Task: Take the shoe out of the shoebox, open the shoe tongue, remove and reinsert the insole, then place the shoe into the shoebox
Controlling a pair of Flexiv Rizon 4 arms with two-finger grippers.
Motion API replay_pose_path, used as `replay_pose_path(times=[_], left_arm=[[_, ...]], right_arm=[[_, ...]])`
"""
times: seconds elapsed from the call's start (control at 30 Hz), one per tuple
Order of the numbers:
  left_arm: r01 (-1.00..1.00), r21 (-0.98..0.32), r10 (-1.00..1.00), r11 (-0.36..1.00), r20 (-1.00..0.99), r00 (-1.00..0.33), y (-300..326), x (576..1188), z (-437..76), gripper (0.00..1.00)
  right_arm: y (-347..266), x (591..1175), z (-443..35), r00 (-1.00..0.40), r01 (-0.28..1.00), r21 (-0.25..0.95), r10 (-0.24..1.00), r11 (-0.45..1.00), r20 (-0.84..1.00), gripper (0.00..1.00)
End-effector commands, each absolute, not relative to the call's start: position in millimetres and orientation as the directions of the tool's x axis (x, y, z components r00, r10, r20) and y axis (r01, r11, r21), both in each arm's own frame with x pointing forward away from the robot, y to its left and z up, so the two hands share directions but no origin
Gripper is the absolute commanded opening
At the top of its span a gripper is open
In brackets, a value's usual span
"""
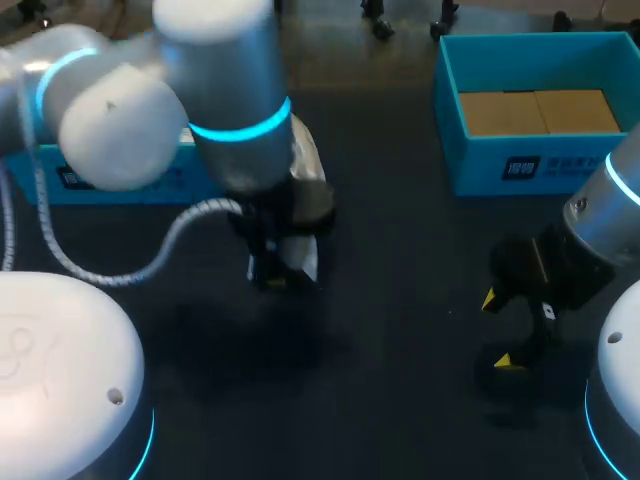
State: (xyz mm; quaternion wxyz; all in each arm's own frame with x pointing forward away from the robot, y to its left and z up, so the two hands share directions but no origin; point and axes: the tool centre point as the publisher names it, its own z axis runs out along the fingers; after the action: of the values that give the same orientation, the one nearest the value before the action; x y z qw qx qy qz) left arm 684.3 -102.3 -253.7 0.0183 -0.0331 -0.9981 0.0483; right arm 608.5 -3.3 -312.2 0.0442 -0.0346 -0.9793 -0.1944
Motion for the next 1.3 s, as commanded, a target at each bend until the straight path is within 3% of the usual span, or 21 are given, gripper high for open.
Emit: replay_pose_path(times=[0.03,0.2,0.8,1.3], left_arm=[[0.077,-0.139,0.089,0.987,0.082,-0.993,-58,721,-186,0.0],[0.113,-0.149,0.136,0.982,0.155,-0.979,-45,754,-148,0.0],[0.116,-0.153,0.139,0.981,0.152,-0.979,-42,758,-148,0.0],[0.097,-0.17,0.128,0.981,0.184,-0.975,51,915,-121,0.0]], right_arm=[[-3,608,-313,-0.994,0.084,0.377,0.05,0.922,0.099,1.0],[-3,608,-313,-0.994,0.084,0.377,0.05,0.922,0.099,1.0],[-3,608,-313,-0.994,0.084,0.377,0.05,0.922,0.099,1.0],[-3,608,-313,-0.994,0.084,0.377,0.05,0.922,0.099,1.0]])
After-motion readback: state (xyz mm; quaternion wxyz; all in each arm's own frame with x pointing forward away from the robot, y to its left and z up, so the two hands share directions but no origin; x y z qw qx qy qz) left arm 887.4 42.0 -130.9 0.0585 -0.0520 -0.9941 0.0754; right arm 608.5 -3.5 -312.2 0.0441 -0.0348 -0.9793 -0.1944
